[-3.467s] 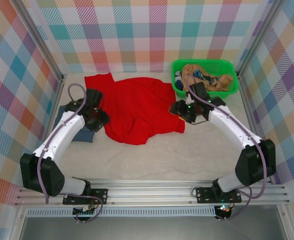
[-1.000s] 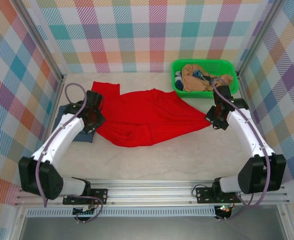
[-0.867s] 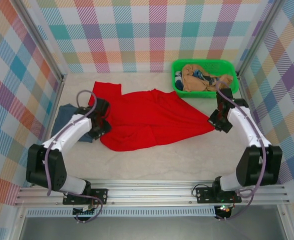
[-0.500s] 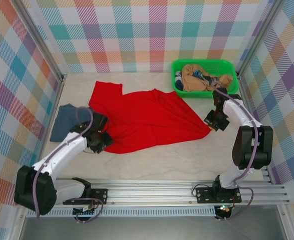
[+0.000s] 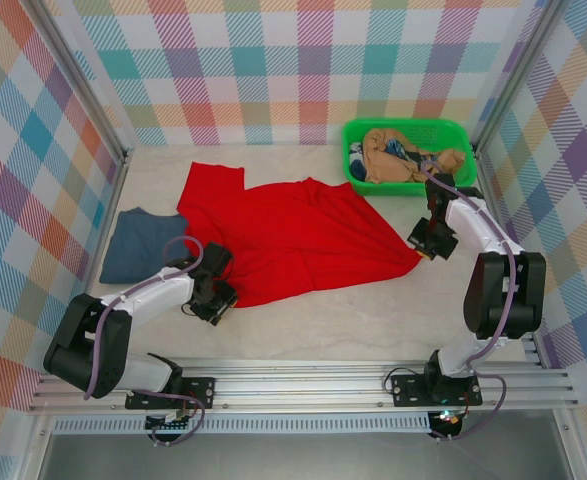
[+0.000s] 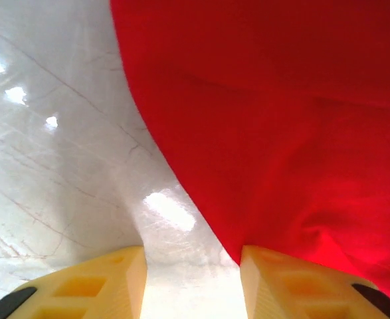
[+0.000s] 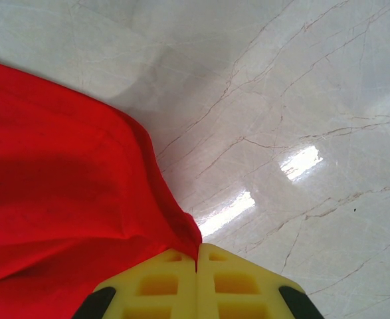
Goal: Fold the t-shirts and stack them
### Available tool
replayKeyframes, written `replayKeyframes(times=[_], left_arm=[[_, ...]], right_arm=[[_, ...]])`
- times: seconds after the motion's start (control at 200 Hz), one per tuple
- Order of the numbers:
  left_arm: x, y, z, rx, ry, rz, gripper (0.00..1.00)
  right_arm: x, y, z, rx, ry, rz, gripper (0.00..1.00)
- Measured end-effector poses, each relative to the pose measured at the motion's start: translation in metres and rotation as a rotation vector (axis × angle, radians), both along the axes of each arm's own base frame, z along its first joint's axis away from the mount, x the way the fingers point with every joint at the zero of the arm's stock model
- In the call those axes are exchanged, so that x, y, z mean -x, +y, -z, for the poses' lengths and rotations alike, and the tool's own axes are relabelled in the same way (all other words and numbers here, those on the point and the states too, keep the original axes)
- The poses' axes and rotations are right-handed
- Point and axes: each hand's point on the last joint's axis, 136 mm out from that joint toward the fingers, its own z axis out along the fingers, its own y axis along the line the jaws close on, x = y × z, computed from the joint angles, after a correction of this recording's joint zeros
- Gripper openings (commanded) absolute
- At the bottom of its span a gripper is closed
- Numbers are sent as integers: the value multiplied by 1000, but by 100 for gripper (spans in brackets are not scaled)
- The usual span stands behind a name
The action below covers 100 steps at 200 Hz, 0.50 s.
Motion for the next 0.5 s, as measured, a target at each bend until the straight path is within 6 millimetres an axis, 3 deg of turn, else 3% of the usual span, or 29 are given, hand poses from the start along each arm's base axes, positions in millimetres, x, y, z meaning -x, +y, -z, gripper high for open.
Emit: replayKeyframes(times=[0.2,0.27,0.385,0.5], left_arm=[[-1,1,-3,-14,-8,-60,35],[-11,-9,-15,-2,-46,-61,41],[-30,-26,-44,64,-145,-83,41],[-29,-28,-42,69,-127,-104,38]], right_arm=[[0,1,0,-8,-6,-1,0],[1,2,0,-10,-6,-1,0],[1,2,0,-12,-6,-1,0],[1,3,0,-15,-6,-2,0]])
